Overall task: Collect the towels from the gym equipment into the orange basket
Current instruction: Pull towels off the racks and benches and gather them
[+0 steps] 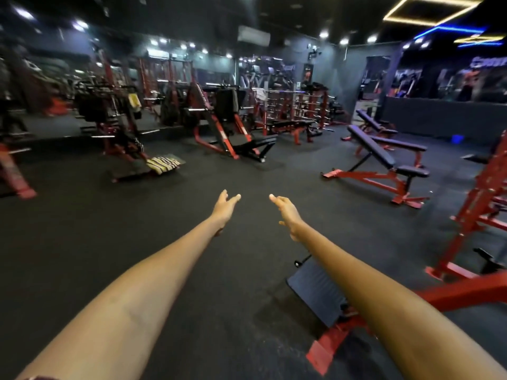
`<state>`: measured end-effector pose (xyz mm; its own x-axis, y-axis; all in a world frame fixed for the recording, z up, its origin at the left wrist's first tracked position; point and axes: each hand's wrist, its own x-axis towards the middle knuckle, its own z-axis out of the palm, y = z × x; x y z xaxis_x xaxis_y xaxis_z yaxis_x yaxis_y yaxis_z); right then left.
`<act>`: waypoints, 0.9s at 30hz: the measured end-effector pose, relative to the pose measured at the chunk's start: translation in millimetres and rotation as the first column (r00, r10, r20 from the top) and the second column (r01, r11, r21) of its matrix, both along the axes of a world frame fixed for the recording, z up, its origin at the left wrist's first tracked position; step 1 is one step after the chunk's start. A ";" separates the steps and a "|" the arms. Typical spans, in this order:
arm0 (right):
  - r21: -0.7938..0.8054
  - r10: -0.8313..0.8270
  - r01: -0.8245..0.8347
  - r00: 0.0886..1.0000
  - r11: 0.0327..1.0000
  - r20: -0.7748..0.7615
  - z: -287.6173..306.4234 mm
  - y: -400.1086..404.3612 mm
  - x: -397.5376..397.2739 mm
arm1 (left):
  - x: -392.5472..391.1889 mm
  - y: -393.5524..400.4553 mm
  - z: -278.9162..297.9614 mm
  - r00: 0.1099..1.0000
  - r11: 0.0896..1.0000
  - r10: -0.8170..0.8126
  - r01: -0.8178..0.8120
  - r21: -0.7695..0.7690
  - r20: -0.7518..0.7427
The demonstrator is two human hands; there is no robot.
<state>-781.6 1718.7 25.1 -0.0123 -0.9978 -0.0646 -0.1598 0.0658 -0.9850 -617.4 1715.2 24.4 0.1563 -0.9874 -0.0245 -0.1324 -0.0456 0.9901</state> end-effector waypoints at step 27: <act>0.080 -0.096 0.087 0.988 0.993 0.118 -32.9 -451.4 -3.3 | -21.8 -443.2 -28.8 0.990 0.991 -0.101 0.108 0.077 -0.094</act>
<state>-784.9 1267.3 -7.9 -0.0908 -0.9853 -0.1450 -0.0292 0.1481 -0.9885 -639.2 1272.0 -4.4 0.0460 -0.9922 -0.1155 -0.0518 -0.1179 0.9917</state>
